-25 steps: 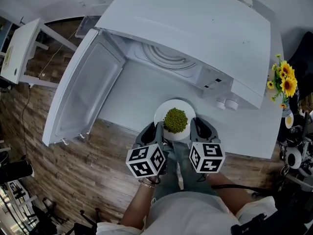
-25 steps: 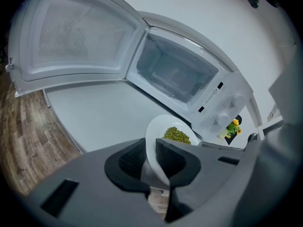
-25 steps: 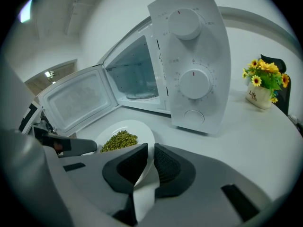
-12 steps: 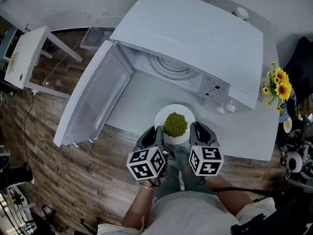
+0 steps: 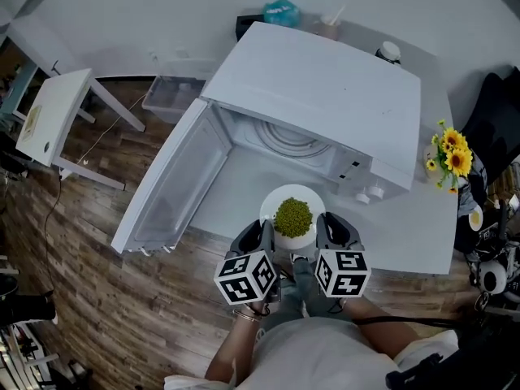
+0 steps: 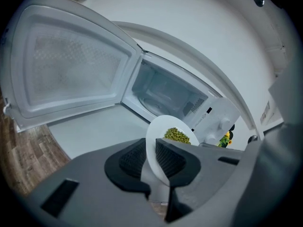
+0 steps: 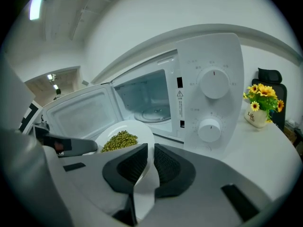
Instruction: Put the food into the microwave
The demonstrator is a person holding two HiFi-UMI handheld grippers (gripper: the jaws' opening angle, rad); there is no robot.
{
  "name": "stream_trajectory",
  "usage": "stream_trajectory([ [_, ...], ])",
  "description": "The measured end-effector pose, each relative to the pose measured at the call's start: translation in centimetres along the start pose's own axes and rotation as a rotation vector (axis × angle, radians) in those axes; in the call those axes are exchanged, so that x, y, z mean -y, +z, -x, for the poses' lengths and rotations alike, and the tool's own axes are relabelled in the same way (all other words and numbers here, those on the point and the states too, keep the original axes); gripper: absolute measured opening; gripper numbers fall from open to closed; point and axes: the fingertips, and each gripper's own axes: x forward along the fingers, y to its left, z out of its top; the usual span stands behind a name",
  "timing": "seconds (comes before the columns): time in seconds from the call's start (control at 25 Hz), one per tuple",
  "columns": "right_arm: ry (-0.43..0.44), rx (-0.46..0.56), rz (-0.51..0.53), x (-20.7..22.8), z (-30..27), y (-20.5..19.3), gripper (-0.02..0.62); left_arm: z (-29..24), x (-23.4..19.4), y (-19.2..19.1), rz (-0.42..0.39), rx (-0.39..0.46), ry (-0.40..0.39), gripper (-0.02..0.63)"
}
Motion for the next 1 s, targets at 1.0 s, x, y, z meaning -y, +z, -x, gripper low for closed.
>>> stream_trajectory([
  [1.0,-0.033,0.082,-0.093,-1.2,-1.7,3.4,0.054,-1.0,-0.5,5.2,-0.054,0.032,-0.032,0.063],
])
